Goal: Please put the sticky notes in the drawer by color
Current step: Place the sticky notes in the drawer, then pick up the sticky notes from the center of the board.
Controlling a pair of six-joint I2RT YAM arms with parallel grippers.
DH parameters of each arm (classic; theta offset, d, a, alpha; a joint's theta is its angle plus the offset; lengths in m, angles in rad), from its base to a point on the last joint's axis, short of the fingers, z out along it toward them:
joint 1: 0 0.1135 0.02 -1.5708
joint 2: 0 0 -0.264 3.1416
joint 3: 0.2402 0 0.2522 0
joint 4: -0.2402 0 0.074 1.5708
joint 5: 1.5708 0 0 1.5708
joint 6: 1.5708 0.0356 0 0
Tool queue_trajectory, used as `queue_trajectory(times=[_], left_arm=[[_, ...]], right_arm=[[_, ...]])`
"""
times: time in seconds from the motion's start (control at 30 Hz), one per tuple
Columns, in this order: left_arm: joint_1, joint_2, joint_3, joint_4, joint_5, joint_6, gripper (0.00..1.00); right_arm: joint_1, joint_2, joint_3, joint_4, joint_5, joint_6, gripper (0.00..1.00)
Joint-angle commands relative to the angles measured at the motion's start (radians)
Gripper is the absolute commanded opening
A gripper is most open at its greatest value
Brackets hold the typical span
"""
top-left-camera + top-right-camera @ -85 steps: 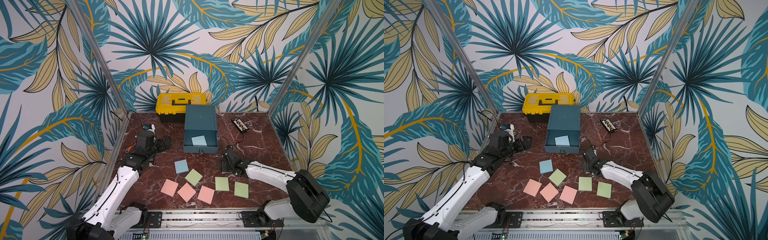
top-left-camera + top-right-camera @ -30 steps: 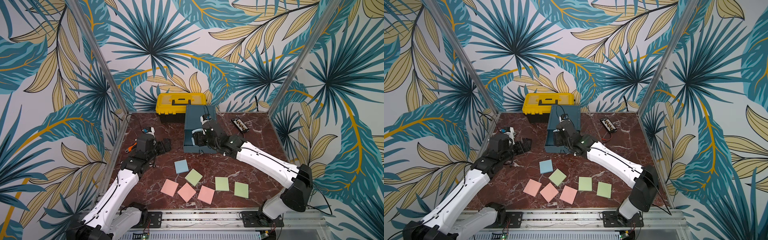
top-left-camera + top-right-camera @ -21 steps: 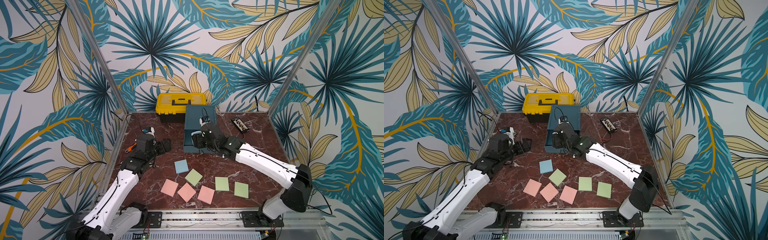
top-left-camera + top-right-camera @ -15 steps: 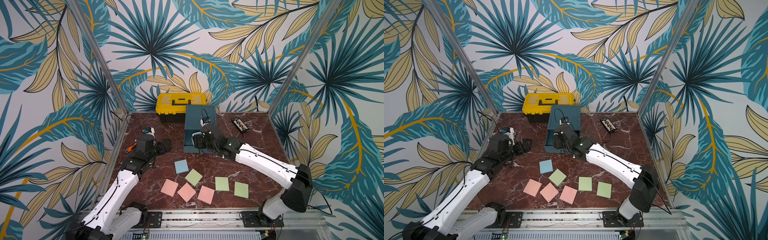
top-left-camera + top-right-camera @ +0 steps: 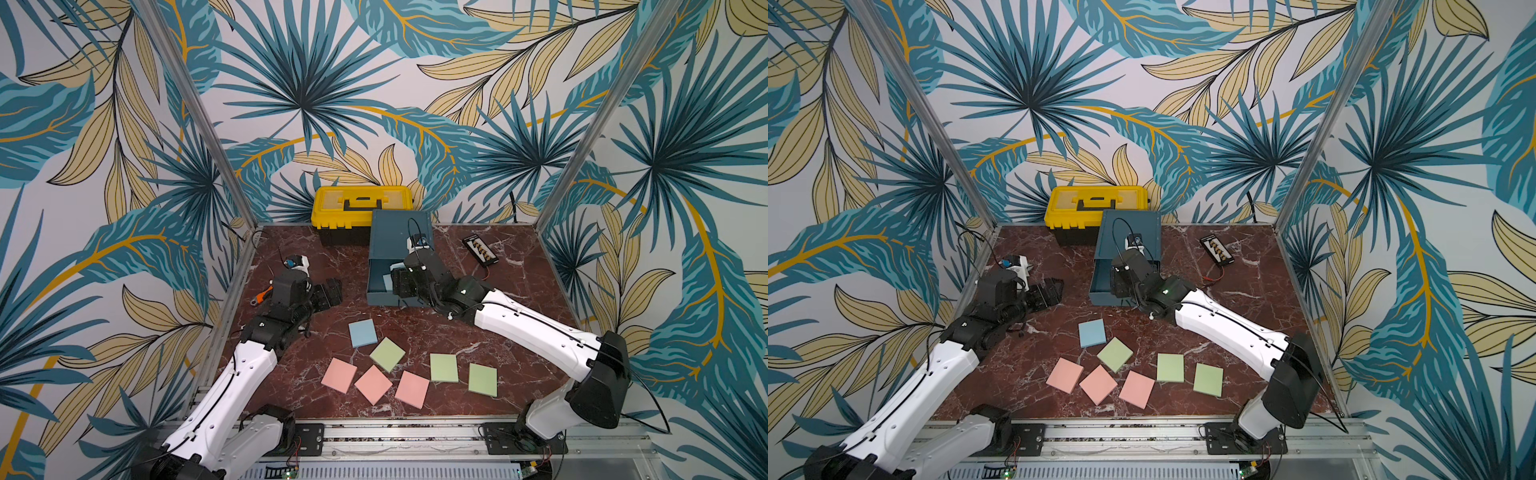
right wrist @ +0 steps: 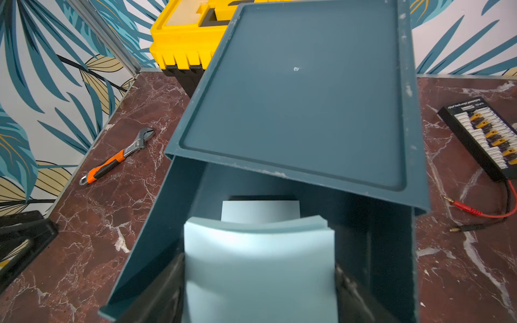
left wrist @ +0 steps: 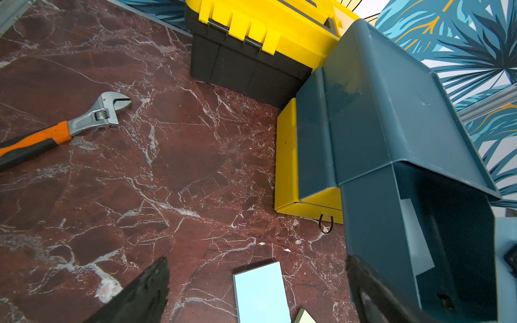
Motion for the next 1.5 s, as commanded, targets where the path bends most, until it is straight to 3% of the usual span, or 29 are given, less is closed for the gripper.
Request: queue_trajectory(times=[0.0,0.47,0.87,1.17,1.47], left_arm=[[-0.001,-0.014,-0.017,0.009,0.001,0.001,1.00],[-0.002,-0.014,-0.018,0.010,-0.003,0.005,1.00],[-0.002,0.056,0.048,-0.099,-0.015,0.021,1.00],[-0.004,0.198,0.098,-0.264,0.046,-0.029,1.00],[-0.004,0.246,-0.003,-0.216,0.179,-0.074,1.00]], right_arm=[[0.004,-0.008,0.000,0.035,0.055,-0.021,0.75],[0.003,0.017,0.024,0.024,0.077,-0.040,0.88],[0.004,-0.154,0.017,-0.040,0.209,-0.130,0.89],[0.002,-0.304,-0.145,-0.102,0.343,-0.104,0.99],[0.000,-0.376,-0.300,-0.067,0.351,-0.056,0.99]])
